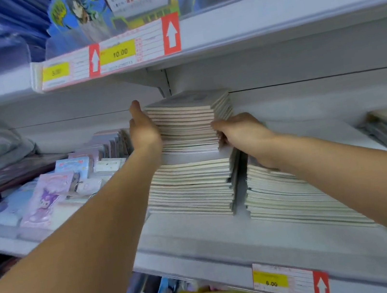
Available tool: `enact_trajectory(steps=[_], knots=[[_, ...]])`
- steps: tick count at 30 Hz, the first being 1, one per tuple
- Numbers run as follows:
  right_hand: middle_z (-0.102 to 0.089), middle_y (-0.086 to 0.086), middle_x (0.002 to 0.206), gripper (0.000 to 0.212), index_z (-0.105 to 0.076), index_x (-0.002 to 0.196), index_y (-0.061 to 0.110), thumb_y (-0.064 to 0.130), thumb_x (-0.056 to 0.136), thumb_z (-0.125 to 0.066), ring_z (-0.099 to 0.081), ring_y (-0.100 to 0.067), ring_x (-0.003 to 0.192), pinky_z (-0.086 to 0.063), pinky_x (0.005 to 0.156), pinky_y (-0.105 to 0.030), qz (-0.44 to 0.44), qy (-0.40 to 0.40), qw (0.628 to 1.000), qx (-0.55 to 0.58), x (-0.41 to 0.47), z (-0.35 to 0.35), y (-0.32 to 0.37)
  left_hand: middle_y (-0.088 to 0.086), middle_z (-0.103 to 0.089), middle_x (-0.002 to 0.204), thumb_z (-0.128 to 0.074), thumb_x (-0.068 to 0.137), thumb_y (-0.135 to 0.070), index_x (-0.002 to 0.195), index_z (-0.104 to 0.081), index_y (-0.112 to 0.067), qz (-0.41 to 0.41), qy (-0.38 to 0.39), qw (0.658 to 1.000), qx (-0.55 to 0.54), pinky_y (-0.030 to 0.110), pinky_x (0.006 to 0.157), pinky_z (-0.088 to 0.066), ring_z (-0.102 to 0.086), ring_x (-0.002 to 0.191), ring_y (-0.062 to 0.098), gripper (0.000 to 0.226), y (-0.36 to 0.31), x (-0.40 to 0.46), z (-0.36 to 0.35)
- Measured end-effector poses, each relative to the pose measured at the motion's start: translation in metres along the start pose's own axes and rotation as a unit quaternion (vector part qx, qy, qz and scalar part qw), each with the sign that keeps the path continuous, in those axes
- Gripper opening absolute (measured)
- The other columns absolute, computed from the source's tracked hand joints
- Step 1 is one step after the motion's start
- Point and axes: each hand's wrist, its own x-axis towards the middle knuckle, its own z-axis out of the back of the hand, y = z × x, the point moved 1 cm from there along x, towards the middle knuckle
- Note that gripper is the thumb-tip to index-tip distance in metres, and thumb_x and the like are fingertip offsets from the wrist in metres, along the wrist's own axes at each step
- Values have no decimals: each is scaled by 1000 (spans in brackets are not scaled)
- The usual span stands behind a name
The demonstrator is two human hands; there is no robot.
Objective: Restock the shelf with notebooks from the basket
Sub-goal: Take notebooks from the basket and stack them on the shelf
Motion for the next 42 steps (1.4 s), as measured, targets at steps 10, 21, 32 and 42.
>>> enact_trajectory(steps=[10,21,32,42], knots=[[-75,-2,104,47,-75,101,11,34,64,-93,-69,-20,97,-56,92,-36,68,-21,981,-183,-13,5,5,9,-68,118,-87,68,-6,125,-57,-8,-104,192,900,377,37,102,-49,-65,109,26,65,2,0,43],[-69,-6,96,24,-69,92,9,29,84,-79,-64,-25,93,-46,73,-24,202,-59,934,-289,-7,1,-8,12,-71,114,-84,74,-15,117,-63,-7,-211,149,861,438,32,96,-50,-66,104,27,48,10,7,46],[-72,-5,66,39,-74,67,6,42,82,-78,-69,-20,69,-58,76,-36,144,-65,969,-190,-1,9,-5,-2,-68,110,-72,87,-19,126,-59,-7,-141,225,897,353,2,63,-47,-62,81,-4,43,6,8,54],[-67,-6,64,65,-70,68,2,64,86,-62,-65,-23,68,-52,66,-31,136,-92,953,-256,0,1,3,5,-67,124,-75,84,-34,131,-59,-5,-161,170,895,380,13,87,-45,-63,102,13,57,15,13,53]])
